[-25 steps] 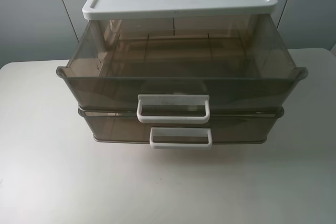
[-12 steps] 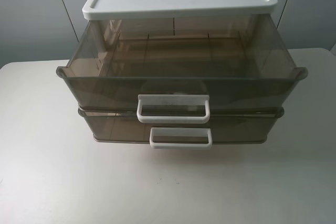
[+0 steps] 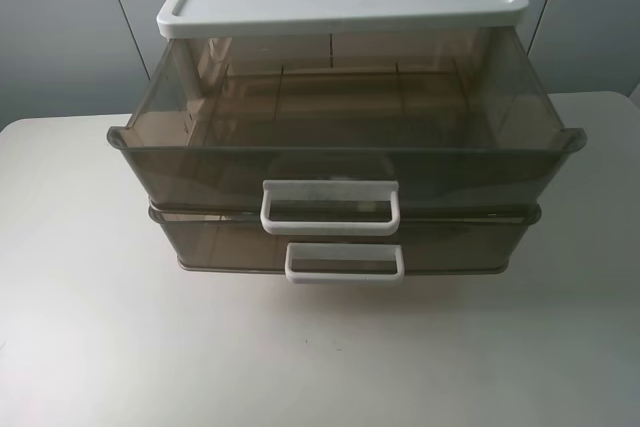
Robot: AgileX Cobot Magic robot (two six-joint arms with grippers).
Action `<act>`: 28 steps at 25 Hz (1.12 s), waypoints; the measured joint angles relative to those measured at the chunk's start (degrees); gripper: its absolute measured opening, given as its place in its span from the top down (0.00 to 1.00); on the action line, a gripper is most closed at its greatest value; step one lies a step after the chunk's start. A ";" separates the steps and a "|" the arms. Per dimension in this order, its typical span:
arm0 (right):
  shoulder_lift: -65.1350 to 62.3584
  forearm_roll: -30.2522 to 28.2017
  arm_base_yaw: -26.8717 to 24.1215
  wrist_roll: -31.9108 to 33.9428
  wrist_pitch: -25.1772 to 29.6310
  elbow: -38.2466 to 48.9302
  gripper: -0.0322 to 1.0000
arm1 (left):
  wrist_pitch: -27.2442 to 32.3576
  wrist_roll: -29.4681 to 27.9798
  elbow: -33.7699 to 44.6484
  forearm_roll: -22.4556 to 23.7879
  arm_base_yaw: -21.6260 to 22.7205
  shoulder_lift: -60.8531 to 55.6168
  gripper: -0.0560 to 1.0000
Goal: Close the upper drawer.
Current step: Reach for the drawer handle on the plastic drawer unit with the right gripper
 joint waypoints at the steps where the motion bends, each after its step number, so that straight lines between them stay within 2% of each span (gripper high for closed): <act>1: 0.00 0.00 0.00 0.00 0.00 0.00 0.29 | 0.00 0.00 0.00 0.00 0.00 0.00 0.25; 10: 1.25 0.70 0.00 0.00 -0.42 0.00 0.29 | 0.00 0.00 0.00 0.00 0.00 0.00 0.25; 17: 20.03 6.15 0.00 -1.36 -6.41 -10.69 0.29 | 0.00 -0.12 0.00 0.00 0.00 0.00 0.25; 19: 26.80 8.42 0.00 -4.40 -7.35 -14.59 0.29 | 0.00 -0.12 0.00 0.00 0.00 0.00 0.25; 22: 37.68 16.32 0.14 -15.63 -8.10 -20.45 0.29 | 0.00 -0.12 0.00 0.00 0.00 0.00 0.25; 24: 43.29 18.15 2.60 -20.12 -8.10 -24.60 0.29 | 0.00 -0.12 0.00 0.00 0.00 0.00 0.25; 28: 52.51 14.65 15.62 -22.55 -6.78 -31.39 0.29 | 0.00 -0.12 0.00 0.00 0.00 0.00 0.25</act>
